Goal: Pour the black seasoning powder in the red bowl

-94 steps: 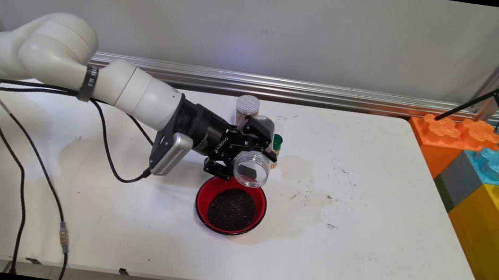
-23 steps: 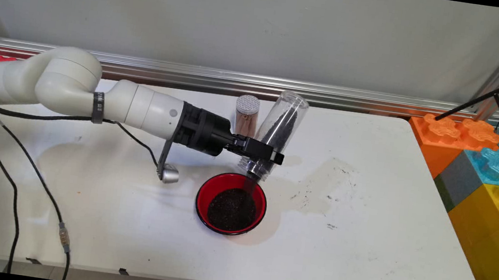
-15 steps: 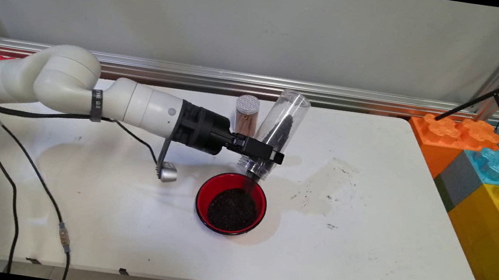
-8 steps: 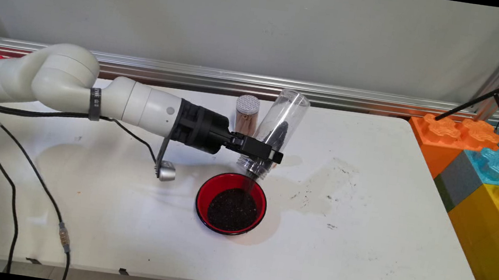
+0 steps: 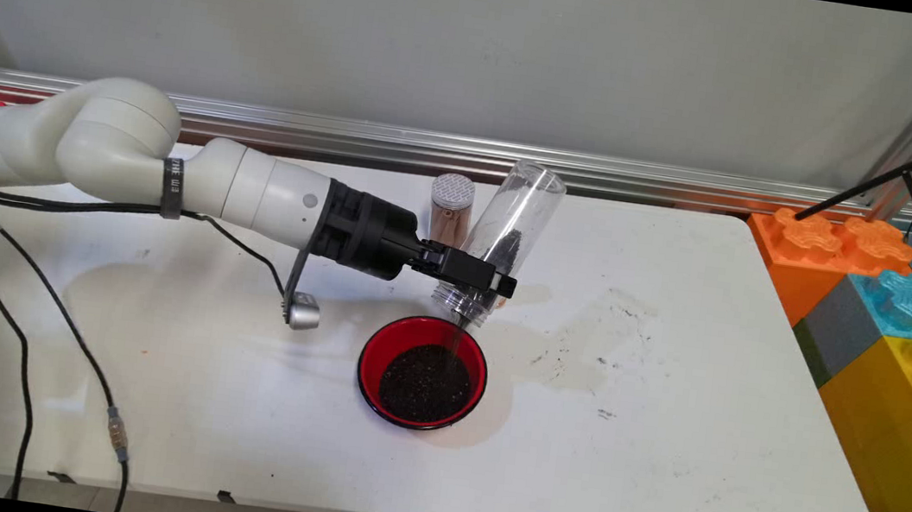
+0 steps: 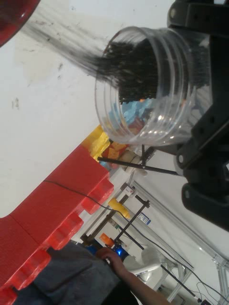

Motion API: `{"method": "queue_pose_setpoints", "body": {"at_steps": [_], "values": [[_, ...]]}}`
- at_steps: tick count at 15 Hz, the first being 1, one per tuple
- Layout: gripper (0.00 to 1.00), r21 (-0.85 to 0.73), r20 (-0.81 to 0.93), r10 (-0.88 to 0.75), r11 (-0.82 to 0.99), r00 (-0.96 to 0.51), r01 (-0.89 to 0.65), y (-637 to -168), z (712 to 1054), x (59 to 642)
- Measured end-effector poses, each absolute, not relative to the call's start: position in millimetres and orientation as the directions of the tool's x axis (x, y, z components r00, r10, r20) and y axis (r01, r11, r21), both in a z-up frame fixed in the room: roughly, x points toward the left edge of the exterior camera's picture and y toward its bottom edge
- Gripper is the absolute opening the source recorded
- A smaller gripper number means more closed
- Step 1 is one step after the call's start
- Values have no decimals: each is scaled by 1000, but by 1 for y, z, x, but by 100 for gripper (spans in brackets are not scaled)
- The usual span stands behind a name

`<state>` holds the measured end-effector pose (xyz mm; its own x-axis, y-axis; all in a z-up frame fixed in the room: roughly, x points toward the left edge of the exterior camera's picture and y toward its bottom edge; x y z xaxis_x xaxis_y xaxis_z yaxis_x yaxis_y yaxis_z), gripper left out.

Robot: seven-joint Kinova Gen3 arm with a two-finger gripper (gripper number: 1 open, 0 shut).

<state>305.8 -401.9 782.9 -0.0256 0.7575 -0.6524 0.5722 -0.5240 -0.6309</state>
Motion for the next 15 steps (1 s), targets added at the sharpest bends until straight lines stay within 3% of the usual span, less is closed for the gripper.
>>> {"method": "queue_pose_setpoints", "body": {"at_steps": [15], "values": [[0, -626, -660, 751, -535, -21, 567, -400, 788, 308]]}}
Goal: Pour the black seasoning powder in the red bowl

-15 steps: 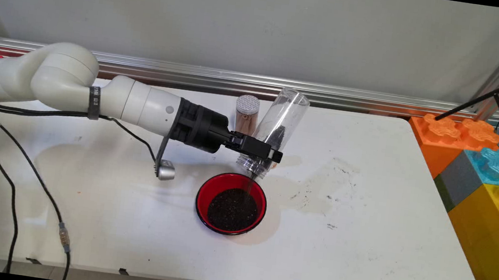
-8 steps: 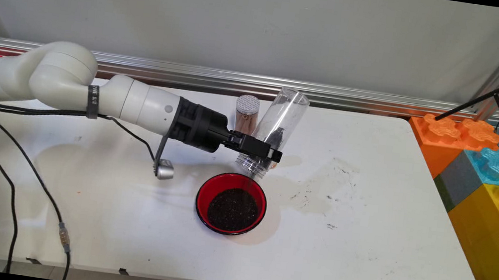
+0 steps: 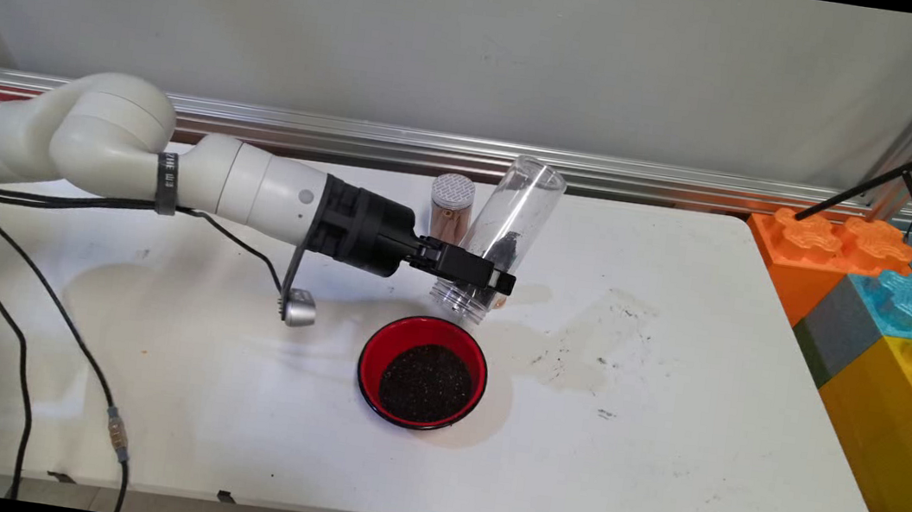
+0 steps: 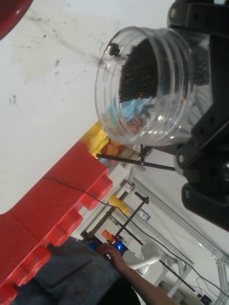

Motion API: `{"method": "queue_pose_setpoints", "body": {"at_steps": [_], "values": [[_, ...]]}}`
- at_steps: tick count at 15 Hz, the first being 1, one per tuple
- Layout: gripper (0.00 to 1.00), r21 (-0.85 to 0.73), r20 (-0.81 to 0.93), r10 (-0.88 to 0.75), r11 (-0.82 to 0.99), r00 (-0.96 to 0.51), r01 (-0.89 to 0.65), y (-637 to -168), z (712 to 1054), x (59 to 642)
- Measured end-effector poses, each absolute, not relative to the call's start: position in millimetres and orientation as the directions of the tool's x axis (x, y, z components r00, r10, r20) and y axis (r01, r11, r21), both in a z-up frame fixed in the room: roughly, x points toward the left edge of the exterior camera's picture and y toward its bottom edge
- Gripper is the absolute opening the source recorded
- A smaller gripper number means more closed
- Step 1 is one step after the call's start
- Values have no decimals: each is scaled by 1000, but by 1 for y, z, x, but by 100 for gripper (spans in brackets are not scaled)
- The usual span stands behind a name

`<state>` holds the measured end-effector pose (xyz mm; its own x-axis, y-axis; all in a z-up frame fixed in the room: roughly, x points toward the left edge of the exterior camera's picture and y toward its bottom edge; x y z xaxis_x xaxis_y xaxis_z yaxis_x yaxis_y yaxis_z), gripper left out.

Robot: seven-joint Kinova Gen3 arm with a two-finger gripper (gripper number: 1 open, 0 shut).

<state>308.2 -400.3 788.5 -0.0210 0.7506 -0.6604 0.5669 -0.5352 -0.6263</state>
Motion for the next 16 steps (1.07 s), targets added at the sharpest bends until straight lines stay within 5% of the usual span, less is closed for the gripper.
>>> {"method": "queue_pose_setpoints", "body": {"at_steps": [16], "values": [[0, -609, -688, 726, -568, -13, 554, -398, 800, 314]]}}
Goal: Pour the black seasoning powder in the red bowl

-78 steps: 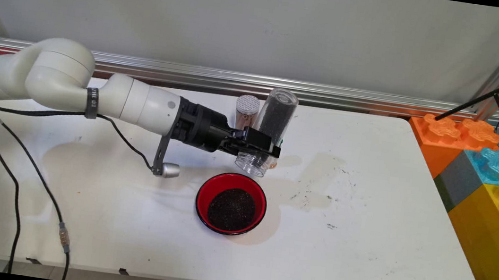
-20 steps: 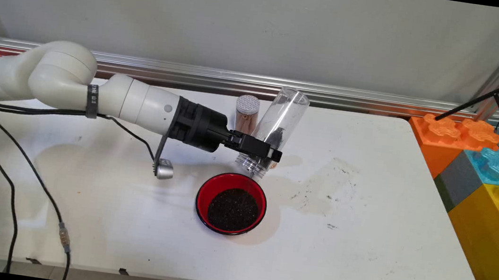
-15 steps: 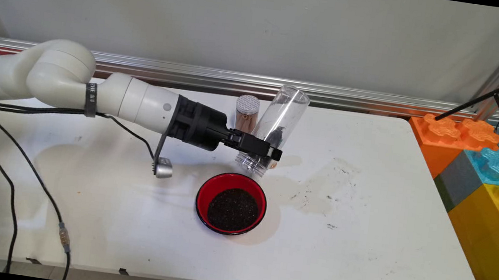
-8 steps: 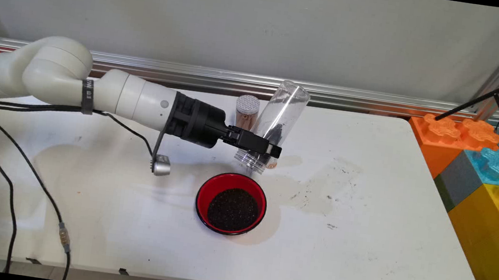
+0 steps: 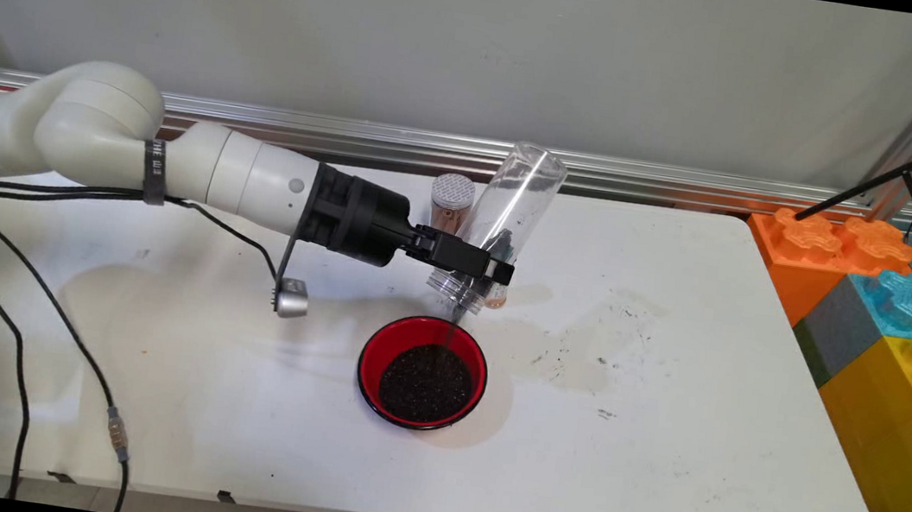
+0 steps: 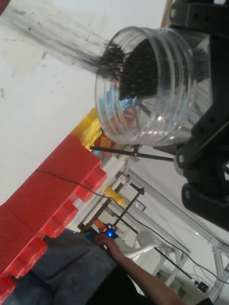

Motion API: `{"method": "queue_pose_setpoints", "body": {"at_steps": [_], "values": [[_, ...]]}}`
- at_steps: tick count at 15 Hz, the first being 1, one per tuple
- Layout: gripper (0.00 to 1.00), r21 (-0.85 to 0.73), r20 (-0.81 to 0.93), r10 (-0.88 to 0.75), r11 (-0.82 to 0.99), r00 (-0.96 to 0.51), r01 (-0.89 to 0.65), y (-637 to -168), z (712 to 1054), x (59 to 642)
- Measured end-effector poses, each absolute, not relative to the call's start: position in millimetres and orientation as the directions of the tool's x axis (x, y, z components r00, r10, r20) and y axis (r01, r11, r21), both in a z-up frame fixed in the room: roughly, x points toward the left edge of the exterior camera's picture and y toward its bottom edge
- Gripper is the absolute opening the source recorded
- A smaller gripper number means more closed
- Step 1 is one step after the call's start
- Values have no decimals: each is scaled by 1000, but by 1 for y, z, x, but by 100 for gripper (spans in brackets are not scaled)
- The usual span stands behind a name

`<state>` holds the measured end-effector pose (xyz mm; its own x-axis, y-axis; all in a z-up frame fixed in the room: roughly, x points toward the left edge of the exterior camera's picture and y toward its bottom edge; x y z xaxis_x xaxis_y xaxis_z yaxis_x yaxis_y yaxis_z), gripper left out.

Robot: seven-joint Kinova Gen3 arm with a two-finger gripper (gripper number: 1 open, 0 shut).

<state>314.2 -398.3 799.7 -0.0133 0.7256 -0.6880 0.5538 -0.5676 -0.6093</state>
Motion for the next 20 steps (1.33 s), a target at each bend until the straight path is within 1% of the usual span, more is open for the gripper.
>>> {"method": "queue_pose_setpoints", "body": {"at_steps": [20], "values": [[0, -588, -718, 696, -596, -12, 547, -397, 803, 317]]}}
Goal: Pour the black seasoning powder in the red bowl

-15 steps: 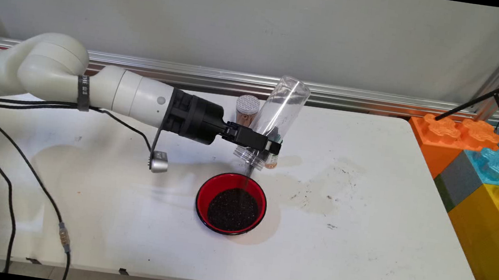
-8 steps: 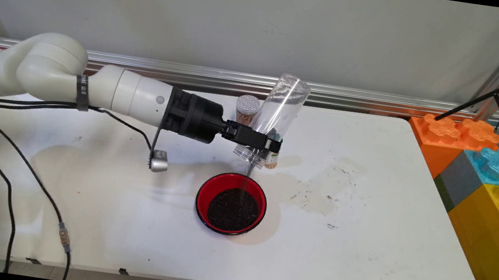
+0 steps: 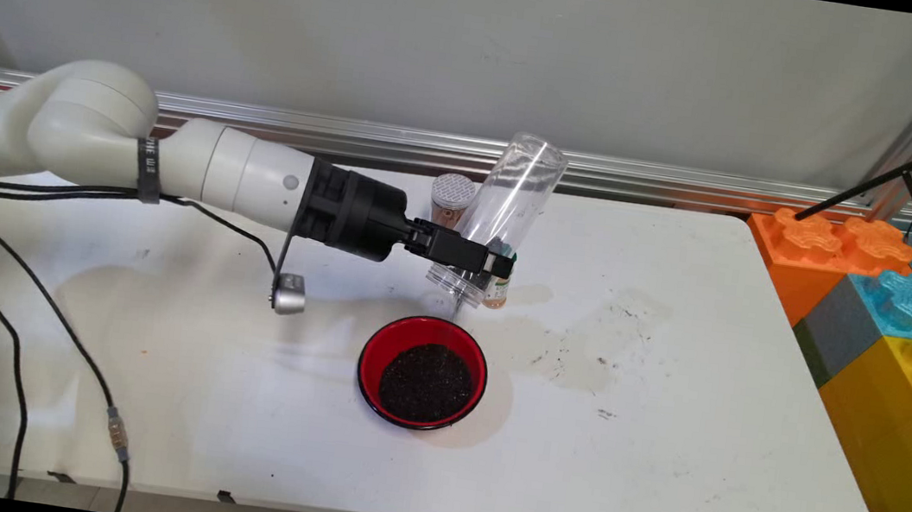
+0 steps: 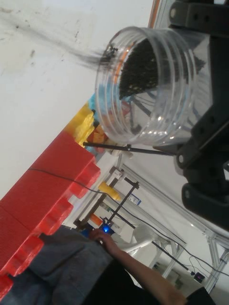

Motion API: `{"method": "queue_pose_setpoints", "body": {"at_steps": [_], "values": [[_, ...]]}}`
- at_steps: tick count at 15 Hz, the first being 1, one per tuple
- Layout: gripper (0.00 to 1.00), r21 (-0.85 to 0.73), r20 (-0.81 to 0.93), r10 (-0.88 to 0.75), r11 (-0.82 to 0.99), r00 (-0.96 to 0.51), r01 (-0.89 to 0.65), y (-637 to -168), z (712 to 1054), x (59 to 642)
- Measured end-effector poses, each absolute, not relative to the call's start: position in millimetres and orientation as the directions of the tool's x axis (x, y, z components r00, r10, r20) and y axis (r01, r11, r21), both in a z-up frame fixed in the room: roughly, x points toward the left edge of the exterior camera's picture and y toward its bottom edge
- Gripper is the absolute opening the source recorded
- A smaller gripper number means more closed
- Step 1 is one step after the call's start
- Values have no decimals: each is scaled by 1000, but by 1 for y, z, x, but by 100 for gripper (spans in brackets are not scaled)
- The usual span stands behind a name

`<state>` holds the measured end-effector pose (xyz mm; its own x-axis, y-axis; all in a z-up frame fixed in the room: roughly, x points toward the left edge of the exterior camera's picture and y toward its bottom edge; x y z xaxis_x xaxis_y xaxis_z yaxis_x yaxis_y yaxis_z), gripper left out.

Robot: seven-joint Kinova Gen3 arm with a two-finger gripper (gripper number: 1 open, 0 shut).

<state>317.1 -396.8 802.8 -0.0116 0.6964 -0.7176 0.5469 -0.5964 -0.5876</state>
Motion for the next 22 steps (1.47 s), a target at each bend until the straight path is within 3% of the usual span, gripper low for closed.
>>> {"method": "queue_pose_setpoints", "body": {"at_steps": [22], "values": [[0, -572, -733, 680, -611, -7, 548, -397, 806, 326]]}}
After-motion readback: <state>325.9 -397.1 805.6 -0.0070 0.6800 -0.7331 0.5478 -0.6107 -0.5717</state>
